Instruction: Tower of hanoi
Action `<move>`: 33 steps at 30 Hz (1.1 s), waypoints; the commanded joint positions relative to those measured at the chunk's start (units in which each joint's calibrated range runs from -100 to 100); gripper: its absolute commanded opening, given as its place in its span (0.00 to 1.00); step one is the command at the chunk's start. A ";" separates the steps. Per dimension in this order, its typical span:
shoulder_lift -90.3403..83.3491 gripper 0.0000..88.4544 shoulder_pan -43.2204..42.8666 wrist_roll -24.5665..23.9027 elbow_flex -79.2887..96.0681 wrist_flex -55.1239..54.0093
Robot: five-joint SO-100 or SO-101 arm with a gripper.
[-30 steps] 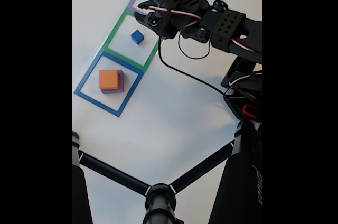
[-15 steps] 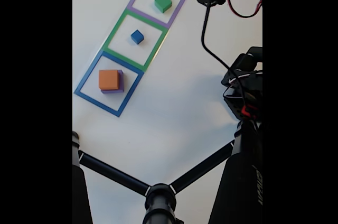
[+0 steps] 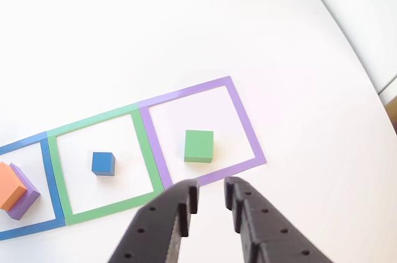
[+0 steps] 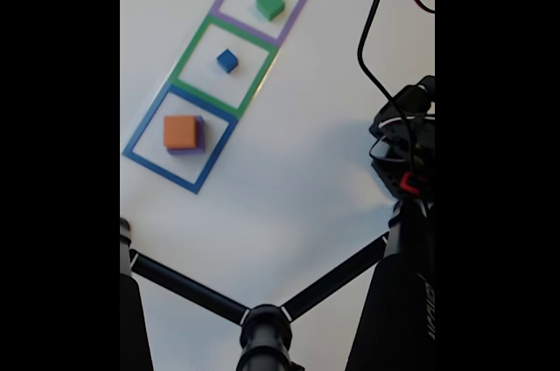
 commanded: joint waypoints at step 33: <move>13.13 0.33 11.42 0.00 88.97 -110.80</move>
